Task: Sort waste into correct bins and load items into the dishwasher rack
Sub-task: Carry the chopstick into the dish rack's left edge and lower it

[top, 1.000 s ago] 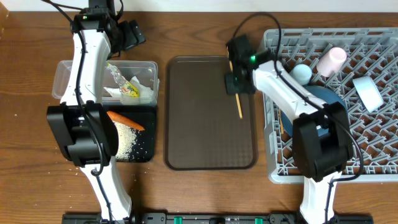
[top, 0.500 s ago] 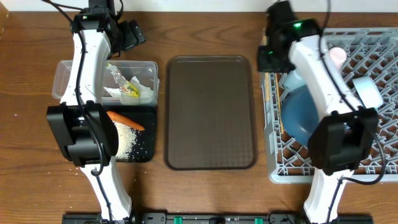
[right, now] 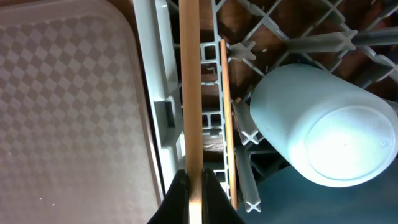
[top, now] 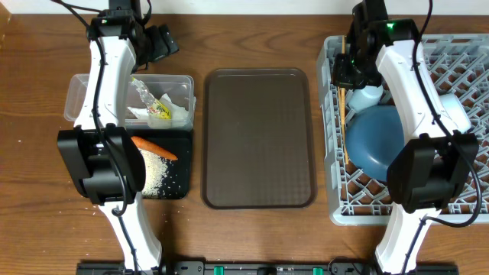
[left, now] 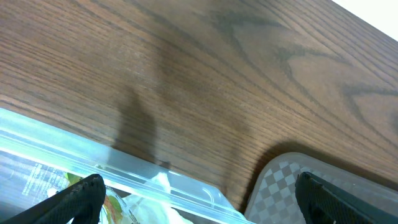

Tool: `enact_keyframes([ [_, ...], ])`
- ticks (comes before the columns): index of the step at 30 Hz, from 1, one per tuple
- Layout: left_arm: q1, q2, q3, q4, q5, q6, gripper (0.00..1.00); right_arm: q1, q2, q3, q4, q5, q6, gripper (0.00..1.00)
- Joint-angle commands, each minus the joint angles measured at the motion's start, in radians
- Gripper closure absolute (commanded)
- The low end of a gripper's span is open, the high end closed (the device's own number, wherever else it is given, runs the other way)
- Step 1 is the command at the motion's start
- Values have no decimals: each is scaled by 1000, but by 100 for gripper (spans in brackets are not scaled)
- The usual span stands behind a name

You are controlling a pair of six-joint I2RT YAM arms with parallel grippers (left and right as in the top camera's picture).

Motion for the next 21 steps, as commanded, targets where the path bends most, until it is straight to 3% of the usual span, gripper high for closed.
enact_keyframes([
  [1,1,2,11,-3,-5,10,2,-5,-7,15,-1,0,-45,99],
  [10,1,2,11,-3,-5,10,2,-5,-7,14,-1,1,-81,99],
  [13,1,2,11,-3,-5,10,2,-5,-7,14,3,1,-81,89],
  [15,1,2,11,-3,-5,10,2,-5,-7,14,5,1,-81,77],
  [18,1,2,11,-3,-5,10,2,-5,-7,14,7,1,-81,73],
  [21,1,2,11,-3,-5,10,2,-5,-7,14,14,0,-82,62],
])
